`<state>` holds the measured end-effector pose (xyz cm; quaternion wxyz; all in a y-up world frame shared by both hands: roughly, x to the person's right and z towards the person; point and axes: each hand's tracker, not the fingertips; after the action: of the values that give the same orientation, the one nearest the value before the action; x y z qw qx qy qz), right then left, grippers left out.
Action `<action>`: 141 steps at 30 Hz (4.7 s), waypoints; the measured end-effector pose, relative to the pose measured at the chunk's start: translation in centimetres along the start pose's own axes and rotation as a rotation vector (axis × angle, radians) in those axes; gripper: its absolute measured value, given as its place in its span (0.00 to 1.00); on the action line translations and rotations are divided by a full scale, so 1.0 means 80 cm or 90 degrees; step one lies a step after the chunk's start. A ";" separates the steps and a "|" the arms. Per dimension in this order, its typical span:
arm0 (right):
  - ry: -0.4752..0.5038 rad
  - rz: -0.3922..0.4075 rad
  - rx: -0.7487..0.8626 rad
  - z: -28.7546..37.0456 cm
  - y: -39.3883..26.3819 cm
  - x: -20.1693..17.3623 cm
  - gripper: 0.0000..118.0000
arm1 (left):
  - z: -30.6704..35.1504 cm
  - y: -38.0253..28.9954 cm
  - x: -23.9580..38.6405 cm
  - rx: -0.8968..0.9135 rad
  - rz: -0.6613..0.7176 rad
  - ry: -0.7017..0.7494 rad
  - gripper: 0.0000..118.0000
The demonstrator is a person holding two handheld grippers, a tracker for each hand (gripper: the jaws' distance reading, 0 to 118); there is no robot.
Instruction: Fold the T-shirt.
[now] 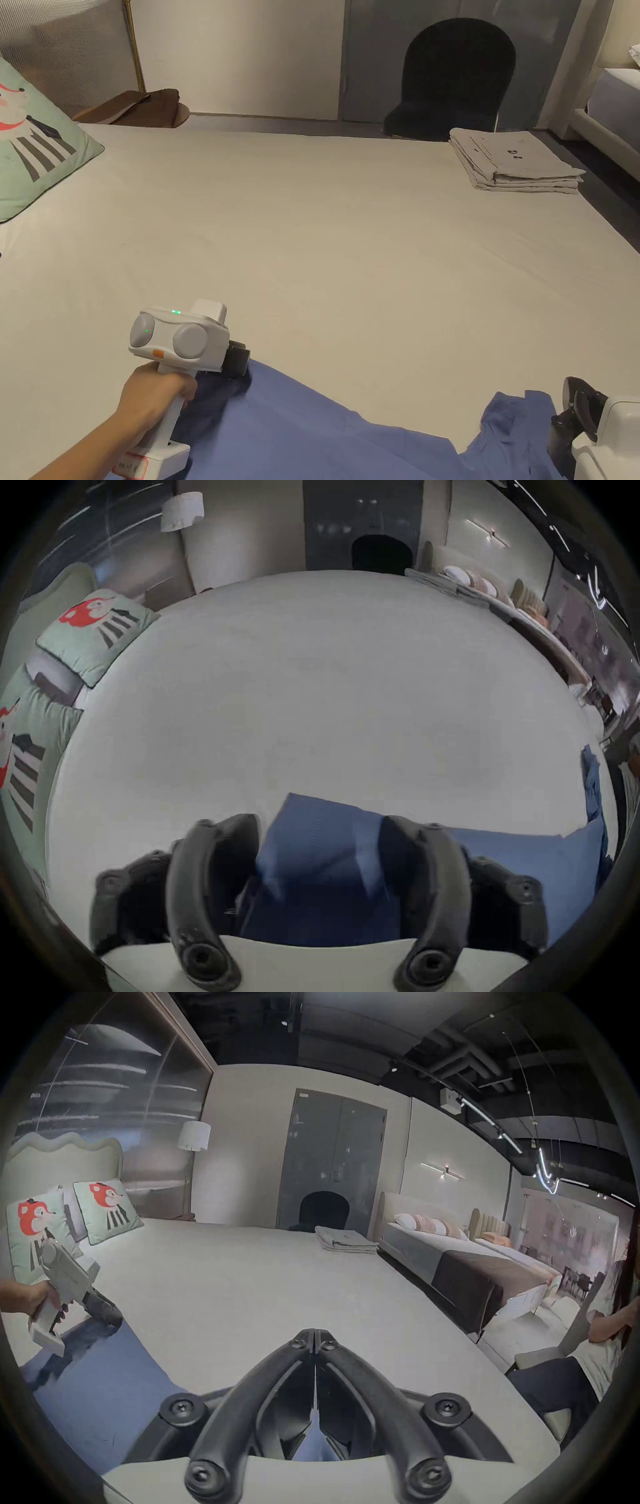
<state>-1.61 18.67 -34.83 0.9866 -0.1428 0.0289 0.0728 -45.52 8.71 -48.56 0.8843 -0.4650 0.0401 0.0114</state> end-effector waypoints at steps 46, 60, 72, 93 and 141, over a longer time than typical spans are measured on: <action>0.045 -0.038 -0.226 -0.014 -0.040 0.038 0.02 | 0.221 -0.038 -0.009 0.186 0.014 -0.008 0.02; 0.041 0.043 0.135 -0.017 0.213 0.001 0.02 | 0.384 0.054 -0.078 0.420 0.073 0.077 0.02; 0.065 -0.002 0.281 -0.067 0.373 -0.028 0.02 | 0.457 0.177 -0.108 0.567 0.117 0.167 0.02; 0.091 0.012 0.301 -0.168 0.382 -0.062 0.02 | 0.348 0.244 -0.136 0.570 0.124 0.206 0.02; 0.218 -0.101 -0.211 0.155 -0.137 0.020 0.02 | 0.303 -0.400 -0.080 0.159 0.106 0.100 0.02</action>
<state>2.05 12.07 -20.02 0.9332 -0.3146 0.1717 -0.0265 -48.59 10.62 -8.10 0.9255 -0.3457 0.1485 0.0431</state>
